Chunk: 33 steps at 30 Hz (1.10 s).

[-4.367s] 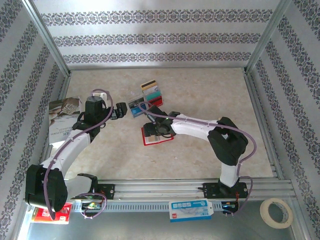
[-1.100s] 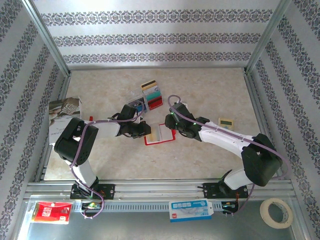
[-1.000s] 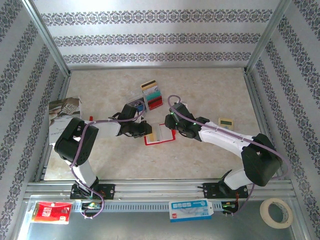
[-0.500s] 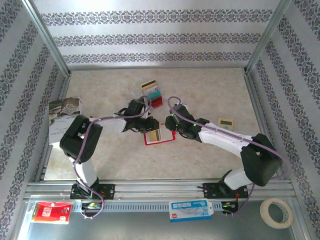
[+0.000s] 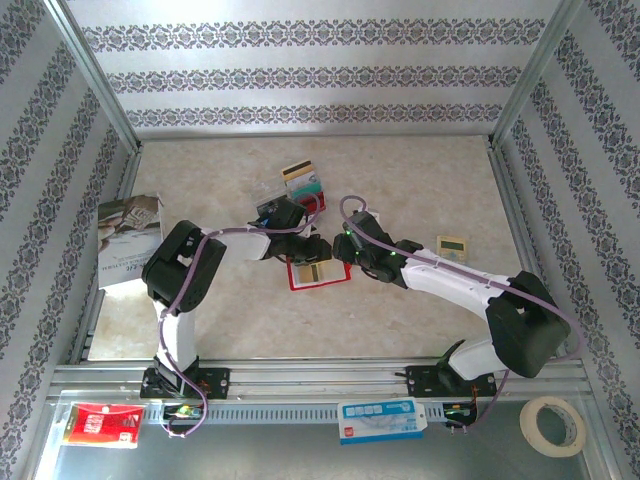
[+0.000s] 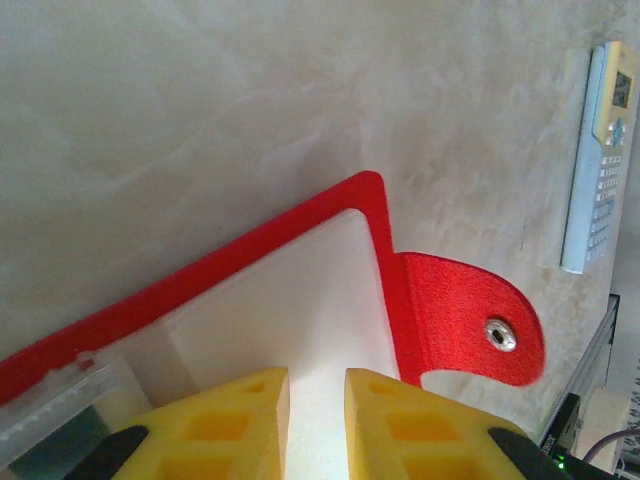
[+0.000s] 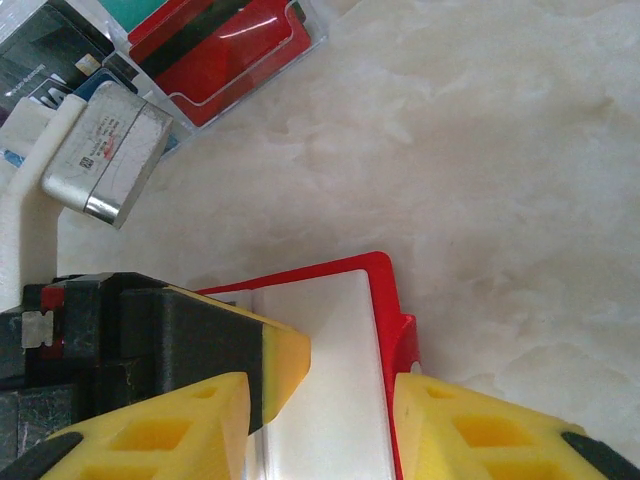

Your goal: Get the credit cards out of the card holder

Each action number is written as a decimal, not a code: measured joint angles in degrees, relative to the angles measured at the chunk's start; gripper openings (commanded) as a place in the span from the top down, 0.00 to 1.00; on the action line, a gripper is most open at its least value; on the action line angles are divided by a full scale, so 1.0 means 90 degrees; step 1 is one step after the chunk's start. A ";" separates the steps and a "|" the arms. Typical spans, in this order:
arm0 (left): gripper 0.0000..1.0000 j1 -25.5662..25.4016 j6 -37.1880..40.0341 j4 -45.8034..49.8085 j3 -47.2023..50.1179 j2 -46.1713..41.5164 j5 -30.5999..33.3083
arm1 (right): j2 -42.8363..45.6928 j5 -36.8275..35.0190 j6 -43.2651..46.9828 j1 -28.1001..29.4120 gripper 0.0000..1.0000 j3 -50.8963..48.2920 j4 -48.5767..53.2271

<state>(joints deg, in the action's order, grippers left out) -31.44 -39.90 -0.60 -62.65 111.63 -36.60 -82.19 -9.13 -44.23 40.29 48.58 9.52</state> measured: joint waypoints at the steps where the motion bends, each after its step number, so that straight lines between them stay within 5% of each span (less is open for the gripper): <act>1: 0.74 0.0000 0.0005 0.0019 -0.0010 -0.0012 -0.0007 | 0.0000 0.0007 -0.0005 -0.0007 0.56 0.0000 0.0000; 10: 0.64 0.0449 0.0403 0.0816 0.0034 -0.1161 0.0119 | -0.0189 0.0245 -0.0015 -0.0002 0.54 0.0078 0.0007; 20: 0.44 0.1661 0.0505 0.1059 0.1166 -0.2300 0.0741 | -0.2018 0.0867 0.0134 0.0401 0.48 0.1659 0.0644; 28: 0.44 0.1664 0.0335 0.1139 0.1639 -0.2591 0.0704 | -0.3002 0.1158 0.0226 0.0415 0.49 0.2501 0.1549; 33: 0.54 0.1664 0.0134 0.1052 0.1858 -0.2584 0.0406 | -0.3104 0.1190 0.0243 0.0389 0.56 0.2552 0.1804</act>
<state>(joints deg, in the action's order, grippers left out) -16.47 -38.70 8.86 -45.93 88.38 -32.95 -110.13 1.58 -42.04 43.79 71.55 25.76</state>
